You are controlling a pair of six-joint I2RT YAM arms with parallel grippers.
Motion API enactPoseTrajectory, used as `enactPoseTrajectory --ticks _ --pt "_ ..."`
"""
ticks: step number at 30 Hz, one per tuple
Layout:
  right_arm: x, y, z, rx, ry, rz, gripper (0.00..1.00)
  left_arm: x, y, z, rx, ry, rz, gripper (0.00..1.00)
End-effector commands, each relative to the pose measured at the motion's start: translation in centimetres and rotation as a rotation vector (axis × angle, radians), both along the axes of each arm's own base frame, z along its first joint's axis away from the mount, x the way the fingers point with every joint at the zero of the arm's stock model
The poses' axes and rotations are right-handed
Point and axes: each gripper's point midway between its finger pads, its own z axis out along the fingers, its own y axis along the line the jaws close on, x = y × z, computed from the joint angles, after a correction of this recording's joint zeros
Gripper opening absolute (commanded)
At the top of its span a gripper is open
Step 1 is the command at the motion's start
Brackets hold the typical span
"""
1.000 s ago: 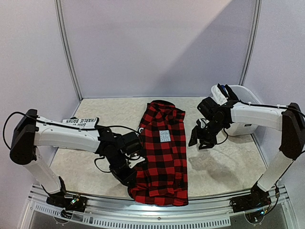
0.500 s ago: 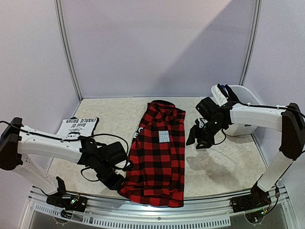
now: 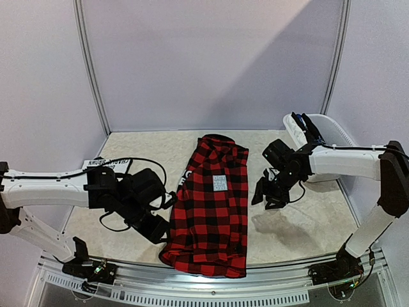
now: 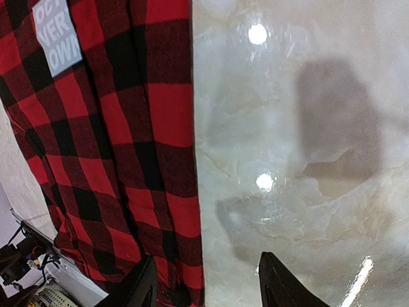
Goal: Fold and stack the mixed laundry pile
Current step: Pick up the rectangle-folded shirt from the center of the board.
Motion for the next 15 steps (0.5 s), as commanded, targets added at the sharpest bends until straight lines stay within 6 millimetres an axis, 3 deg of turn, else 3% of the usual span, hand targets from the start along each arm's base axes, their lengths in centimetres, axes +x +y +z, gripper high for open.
enactPoseTrajectory --ticks 1,8,15 --pt "-1.6 0.8 0.3 0.043 -0.004 -0.022 0.55 1.2 1.1 1.9 0.017 -0.039 0.028 0.63" --pt "-2.3 2.7 -0.5 0.089 -0.001 -0.036 0.55 3.6 1.2 2.7 -0.045 -0.002 0.074 0.63" --pt "-2.3 4.1 -2.9 0.124 0.042 -0.038 0.52 5.1 1.4 2.1 -0.073 0.061 0.109 0.59"
